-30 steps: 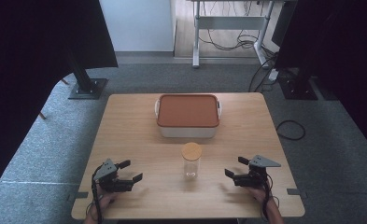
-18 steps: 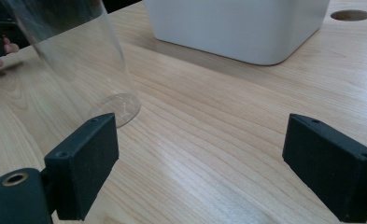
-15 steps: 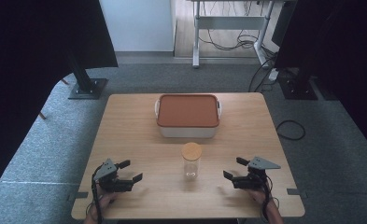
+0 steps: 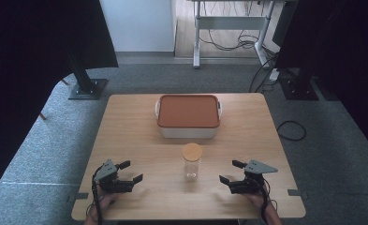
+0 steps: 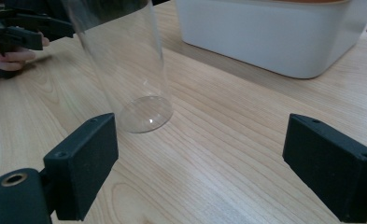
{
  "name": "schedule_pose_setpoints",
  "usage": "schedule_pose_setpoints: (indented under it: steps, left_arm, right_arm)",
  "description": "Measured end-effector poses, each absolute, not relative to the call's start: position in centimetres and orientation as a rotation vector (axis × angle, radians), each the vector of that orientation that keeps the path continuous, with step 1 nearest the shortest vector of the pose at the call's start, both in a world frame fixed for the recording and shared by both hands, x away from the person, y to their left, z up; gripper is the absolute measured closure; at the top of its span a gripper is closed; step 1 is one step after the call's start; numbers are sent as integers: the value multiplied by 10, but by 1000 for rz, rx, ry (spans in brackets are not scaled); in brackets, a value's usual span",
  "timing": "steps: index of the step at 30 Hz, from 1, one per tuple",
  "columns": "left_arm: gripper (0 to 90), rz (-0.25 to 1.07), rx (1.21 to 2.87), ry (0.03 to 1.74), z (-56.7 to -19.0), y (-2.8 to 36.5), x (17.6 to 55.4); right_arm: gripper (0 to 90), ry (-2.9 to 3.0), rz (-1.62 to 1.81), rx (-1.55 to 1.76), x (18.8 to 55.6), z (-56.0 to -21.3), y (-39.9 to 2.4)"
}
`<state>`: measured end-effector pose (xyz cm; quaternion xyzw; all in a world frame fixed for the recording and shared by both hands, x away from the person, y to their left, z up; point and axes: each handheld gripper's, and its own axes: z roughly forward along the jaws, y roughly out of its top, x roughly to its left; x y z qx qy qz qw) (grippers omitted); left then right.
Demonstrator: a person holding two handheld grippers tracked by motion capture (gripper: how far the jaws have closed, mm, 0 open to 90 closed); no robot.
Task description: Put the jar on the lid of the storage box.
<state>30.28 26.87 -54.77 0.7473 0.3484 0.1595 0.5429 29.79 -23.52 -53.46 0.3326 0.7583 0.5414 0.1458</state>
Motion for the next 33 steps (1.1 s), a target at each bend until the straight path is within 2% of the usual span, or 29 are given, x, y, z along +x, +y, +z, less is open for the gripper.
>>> schedule_pose_setpoints:
  steps: [33]
  left_arm:
    - [111, 384, 1770, 828, -548, 268, 303]
  right_arm:
    - [93, 2207, 1607, 855, 297, -524, -207]
